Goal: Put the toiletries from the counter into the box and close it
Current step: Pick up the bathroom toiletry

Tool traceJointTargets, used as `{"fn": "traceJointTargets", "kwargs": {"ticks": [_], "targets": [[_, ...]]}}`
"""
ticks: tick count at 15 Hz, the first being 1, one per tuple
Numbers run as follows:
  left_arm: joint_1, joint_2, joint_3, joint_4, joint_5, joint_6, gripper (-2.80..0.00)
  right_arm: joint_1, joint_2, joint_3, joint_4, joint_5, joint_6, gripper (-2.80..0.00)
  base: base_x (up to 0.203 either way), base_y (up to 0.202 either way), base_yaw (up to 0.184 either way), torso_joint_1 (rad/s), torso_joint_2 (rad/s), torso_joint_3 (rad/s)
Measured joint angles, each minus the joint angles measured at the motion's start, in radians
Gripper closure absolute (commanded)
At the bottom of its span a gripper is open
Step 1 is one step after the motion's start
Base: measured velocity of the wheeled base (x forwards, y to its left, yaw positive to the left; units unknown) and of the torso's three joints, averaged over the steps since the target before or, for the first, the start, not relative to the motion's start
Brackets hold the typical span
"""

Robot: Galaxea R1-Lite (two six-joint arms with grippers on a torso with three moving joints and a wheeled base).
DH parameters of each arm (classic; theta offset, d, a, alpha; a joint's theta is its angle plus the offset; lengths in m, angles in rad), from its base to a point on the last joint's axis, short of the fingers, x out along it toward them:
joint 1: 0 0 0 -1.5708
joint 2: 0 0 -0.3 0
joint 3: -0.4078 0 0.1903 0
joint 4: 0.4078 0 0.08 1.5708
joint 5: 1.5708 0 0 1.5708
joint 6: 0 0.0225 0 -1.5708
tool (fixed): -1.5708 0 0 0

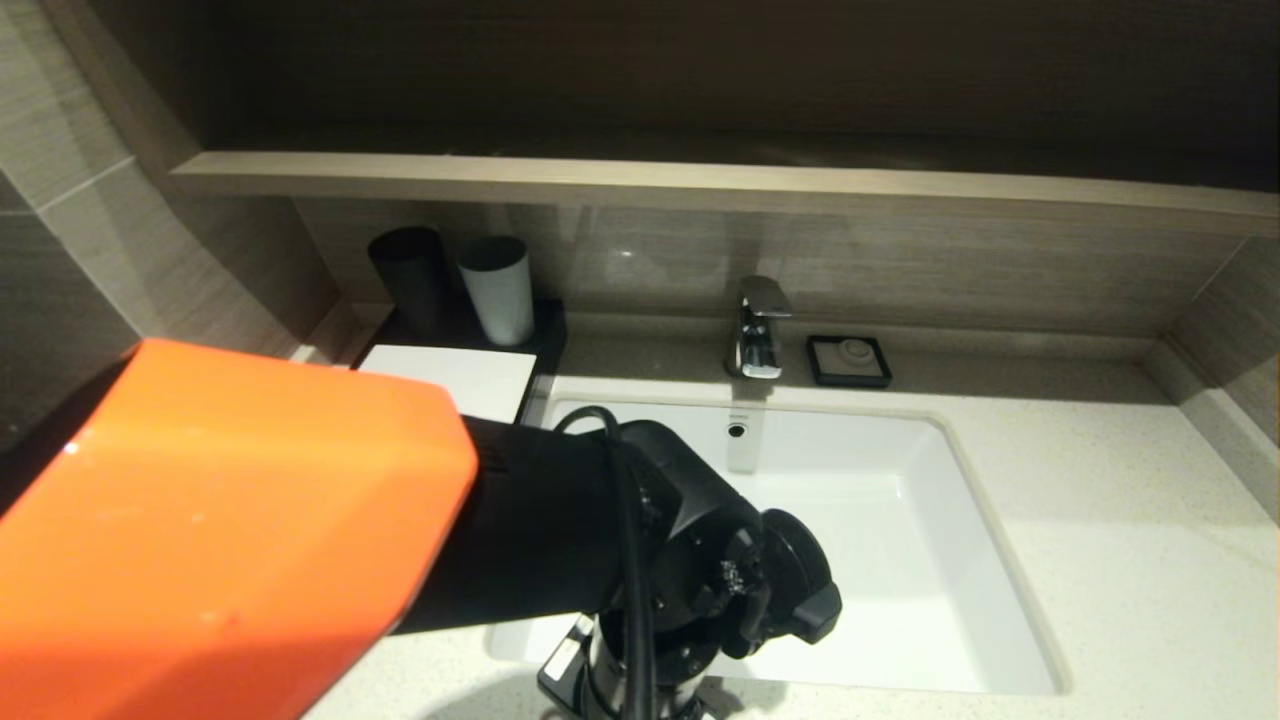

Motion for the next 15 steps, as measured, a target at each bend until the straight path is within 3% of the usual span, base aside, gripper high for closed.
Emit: {"fn": "traceJointTargets", "kwargs": {"ticks": [15], "targets": [[0.002,-0.014,-0.01,0.004,-0.001,-0.02,0.0,0.0,0.0,0.0,0.0,0.0,0.0,0.0,0.0,0.0,0.0,0.0,0.0,0.0]]}}
